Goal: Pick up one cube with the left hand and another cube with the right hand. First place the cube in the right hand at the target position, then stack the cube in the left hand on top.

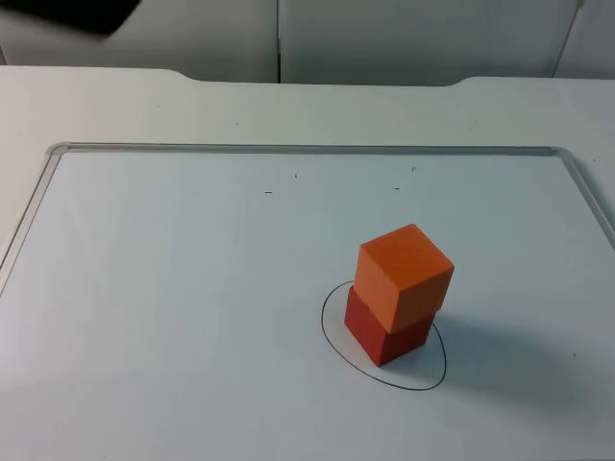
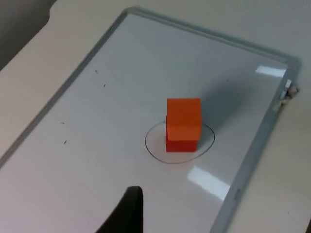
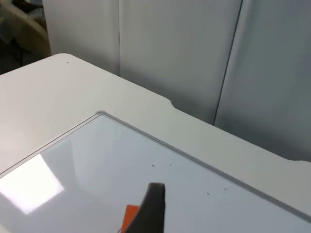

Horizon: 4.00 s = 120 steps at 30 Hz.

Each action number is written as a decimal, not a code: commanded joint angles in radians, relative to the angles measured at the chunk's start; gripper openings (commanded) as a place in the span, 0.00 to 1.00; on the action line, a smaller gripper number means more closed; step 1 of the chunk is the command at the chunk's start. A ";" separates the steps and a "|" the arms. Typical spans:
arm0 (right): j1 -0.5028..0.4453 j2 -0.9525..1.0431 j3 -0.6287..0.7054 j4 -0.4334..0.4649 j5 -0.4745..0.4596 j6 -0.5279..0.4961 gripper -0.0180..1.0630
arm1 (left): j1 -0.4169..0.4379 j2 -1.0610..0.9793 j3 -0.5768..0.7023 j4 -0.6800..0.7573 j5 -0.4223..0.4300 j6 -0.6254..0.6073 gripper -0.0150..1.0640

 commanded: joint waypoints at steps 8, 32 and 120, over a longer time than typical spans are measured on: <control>0.000 -0.133 0.123 0.047 -0.015 -0.006 0.78 | 0.002 -0.419 0.310 0.067 -0.020 -0.186 0.99; 0.000 -0.384 0.193 0.130 0.135 -0.088 0.78 | 0.004 -0.879 0.470 0.189 0.218 -0.316 0.99; 0.006 -0.439 0.321 0.146 0.297 -0.013 0.91 | 0.004 -0.879 0.472 0.189 0.199 -0.257 0.99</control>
